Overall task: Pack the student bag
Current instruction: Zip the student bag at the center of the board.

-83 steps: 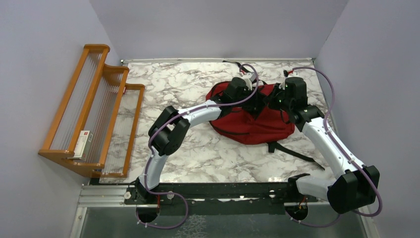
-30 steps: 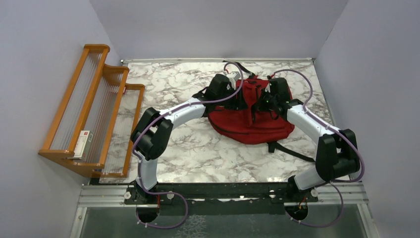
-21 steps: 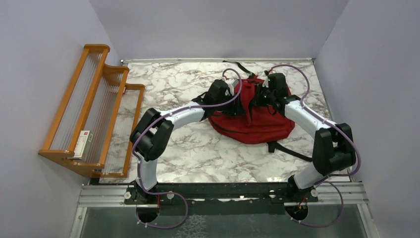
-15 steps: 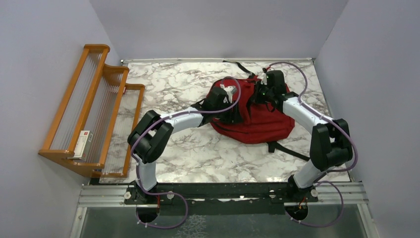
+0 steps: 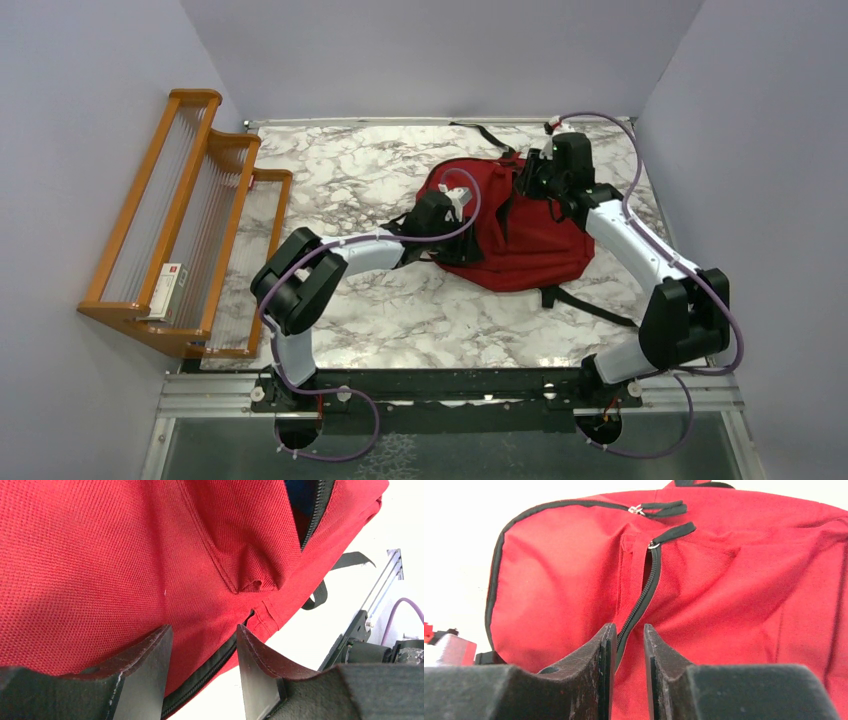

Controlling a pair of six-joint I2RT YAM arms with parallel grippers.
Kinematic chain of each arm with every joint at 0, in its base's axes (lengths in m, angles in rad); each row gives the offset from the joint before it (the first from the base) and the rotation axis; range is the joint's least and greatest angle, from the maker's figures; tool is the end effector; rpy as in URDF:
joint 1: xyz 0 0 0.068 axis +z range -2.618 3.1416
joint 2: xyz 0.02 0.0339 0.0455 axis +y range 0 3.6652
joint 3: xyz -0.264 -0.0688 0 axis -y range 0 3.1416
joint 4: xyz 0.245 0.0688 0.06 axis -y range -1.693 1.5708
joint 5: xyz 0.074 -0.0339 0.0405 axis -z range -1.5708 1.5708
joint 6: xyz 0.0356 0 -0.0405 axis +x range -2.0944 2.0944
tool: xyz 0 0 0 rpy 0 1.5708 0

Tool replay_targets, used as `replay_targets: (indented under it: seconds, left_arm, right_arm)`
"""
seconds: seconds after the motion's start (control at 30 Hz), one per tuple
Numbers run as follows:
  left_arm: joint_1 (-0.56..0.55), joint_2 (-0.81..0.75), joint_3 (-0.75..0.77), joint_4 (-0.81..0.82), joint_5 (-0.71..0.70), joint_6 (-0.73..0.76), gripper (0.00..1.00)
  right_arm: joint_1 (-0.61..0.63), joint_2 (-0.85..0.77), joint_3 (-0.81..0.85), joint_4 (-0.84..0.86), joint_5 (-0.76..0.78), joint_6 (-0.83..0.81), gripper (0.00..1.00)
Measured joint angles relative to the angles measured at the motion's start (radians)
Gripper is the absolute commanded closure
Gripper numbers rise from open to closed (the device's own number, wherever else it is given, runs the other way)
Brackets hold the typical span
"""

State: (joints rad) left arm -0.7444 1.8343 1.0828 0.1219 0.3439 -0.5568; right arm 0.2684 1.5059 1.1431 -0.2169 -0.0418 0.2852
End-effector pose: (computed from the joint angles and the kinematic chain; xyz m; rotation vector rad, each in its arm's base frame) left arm 0.2829 -0.2769 0.1816 0.4313 2.3448 -1.0599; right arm 0.3322 0.0929 0.2861 -0.0063 2.1725 0.3646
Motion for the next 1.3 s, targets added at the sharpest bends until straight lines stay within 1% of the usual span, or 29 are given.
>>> replay_targets:
  seconds: [0.1,0.27,0.4,0.53,0.8,1.1,1.3]
  left_arm:
    - [-0.003,0.000,-0.022,0.011,-0.002,-0.001,0.48]
    - [-0.004,0.000,-0.052,0.027,-0.003,-0.006,0.49]
    - [-0.004,0.000,-0.053,0.031,-0.003,-0.008,0.49]
    - [-0.004,-0.007,-0.060,0.034,-0.003,-0.008,0.49]
    - [-0.004,-0.017,-0.064,0.034,-0.003,-0.008,0.49]
    - [-0.004,-0.020,-0.064,0.034,-0.003,-0.011,0.49]
    - [-0.004,-0.021,-0.064,0.034,-0.003,-0.012,0.50]
  right_arm:
    - [0.000,-0.037,0.011,-0.016,0.029,-0.010,0.67]
    - [0.000,-0.039,0.054,-0.025,0.066,-0.025,0.65]
    - [0.000,-0.003,0.117,-0.040,0.098,-0.024,0.63]
    - [0.000,0.068,0.180,-0.050,0.132,0.006,0.63]
    - [-0.006,0.224,0.269,-0.088,0.154,0.163,0.61]
    - [-0.064,0.250,0.267,-0.093,0.143,0.354,0.56]
    - [-0.110,0.281,0.257,-0.089,0.069,0.460,0.52]
